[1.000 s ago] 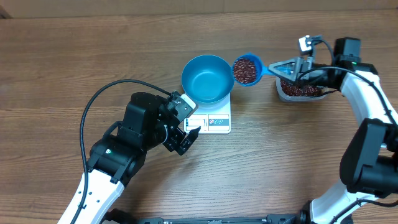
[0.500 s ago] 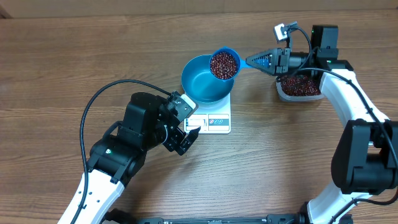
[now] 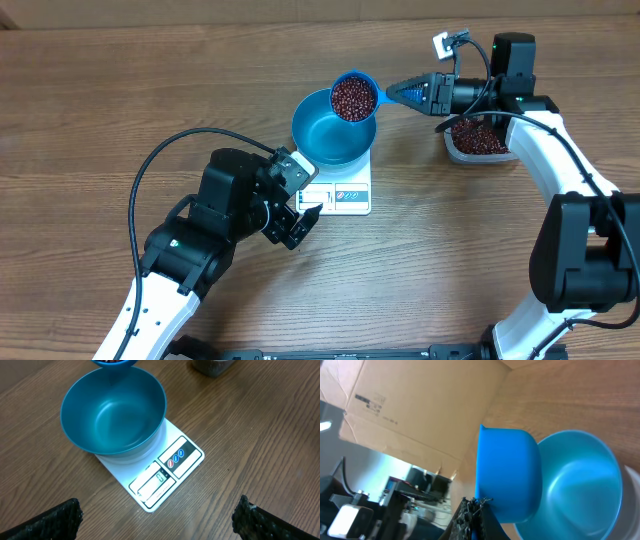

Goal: Scoop item into bowl and weigh 150g on scale
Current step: 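Tip the blue scoop over the teal bowl to pour beans, right gripper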

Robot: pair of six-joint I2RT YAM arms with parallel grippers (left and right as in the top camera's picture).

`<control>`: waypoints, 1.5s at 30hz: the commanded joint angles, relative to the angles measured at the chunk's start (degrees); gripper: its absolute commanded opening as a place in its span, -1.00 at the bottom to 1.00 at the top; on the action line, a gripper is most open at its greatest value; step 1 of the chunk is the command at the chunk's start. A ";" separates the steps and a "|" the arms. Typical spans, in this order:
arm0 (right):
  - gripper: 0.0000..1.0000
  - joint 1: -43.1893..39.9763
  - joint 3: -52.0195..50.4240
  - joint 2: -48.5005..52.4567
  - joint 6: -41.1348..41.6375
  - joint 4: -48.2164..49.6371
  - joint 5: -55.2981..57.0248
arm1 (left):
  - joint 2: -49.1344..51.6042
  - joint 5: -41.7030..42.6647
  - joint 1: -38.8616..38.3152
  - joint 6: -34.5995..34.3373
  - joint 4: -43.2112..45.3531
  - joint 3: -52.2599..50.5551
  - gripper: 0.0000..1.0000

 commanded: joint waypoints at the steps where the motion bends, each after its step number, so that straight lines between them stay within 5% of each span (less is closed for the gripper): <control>1: -0.93 1.16 0.35 0.04 -5.38 1.01 -0.61 | -0.74 0.87 0.24 0.46 -0.02 -0.42 0.99; 30: -0.93 2.12 0.33 0.07 -20.74 1.05 3.72 | -0.74 0.87 0.24 0.46 -0.02 -0.42 0.99; 37: -0.93 2.12 0.33 0.07 -20.72 1.03 3.76 | -0.74 0.90 0.24 0.46 -0.02 -0.42 0.99; 45: -0.92 2.12 0.33 0.04 -10.80 1.05 9.53 | -0.74 0.87 0.24 0.46 -0.02 -0.42 0.99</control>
